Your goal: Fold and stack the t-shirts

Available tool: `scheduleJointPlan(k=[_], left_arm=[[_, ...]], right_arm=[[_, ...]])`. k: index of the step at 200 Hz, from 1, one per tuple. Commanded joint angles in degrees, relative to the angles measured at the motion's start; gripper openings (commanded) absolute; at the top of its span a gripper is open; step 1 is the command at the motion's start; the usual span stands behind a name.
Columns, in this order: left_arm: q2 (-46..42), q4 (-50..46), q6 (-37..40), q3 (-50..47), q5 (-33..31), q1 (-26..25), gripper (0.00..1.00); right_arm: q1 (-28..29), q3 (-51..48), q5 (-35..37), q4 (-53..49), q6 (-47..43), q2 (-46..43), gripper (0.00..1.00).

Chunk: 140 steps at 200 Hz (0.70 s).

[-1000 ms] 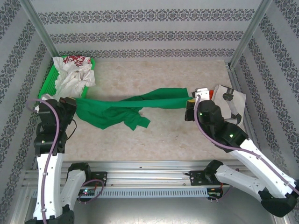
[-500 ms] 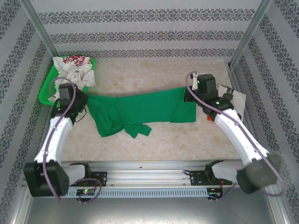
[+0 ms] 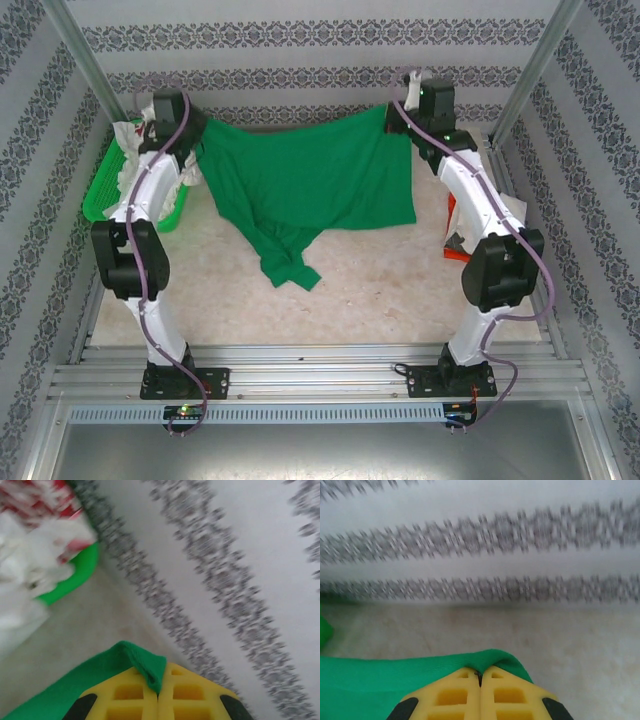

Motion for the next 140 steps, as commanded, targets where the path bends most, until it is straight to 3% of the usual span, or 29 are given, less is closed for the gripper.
scheduleJointPlan(k=[1, 39, 70, 90, 140], left_arm=[[3.26, -1.64, 1.72, 14.20, 0.84, 0.77, 0.00], [2.84, -4.82, 1.64, 28.16, 0.87, 1.28, 0.00], [-4.02, -5.75, 3.83, 28.95, 0.58, 1.49, 0.00], [-10.79, -5.58, 5.70, 24.52, 0.23, 1.44, 0.00], [-32.68, 3.51, 8.35, 2.20, -7.01, 1.39, 0.00]], right_arm=[[0.44, 11.16, -2.01, 3.62, -1.04, 1.08, 0.00], [1.21, 20.57, -3.55, 2.03, -0.58, -0.37, 0.00], [2.58, 21.12, -3.86, 0.96, -2.35, -6.35, 0.00], [3.79, 18.56, -3.46, 0.72, -3.84, -11.81, 0.00], [6.36, 9.46, -3.09, 0.69, -5.67, -24.63, 0.00]])
